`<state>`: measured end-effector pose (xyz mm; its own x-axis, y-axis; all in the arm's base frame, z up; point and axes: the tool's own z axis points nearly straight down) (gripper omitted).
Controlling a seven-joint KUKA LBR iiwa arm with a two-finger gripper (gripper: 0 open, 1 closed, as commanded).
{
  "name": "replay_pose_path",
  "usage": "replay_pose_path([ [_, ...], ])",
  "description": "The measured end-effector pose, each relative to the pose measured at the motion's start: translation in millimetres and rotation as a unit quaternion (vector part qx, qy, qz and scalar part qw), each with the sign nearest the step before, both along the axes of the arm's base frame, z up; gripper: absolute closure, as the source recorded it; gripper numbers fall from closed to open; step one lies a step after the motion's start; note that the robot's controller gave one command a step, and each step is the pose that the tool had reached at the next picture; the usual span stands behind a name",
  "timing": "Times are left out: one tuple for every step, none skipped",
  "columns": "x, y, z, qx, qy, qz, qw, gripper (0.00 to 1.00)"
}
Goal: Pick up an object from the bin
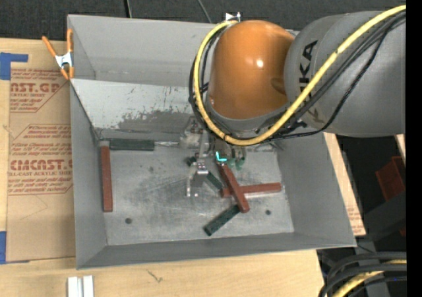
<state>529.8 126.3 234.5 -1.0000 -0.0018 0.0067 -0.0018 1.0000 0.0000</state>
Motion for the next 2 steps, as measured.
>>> replay_pose_path([
  [1.7,-1,4,0.001,-0.0040,-0.001,1.0000,0.00],
  [4.3,-20,-51,0.001,-0.0070,0.028,0.9996,0.00],
])
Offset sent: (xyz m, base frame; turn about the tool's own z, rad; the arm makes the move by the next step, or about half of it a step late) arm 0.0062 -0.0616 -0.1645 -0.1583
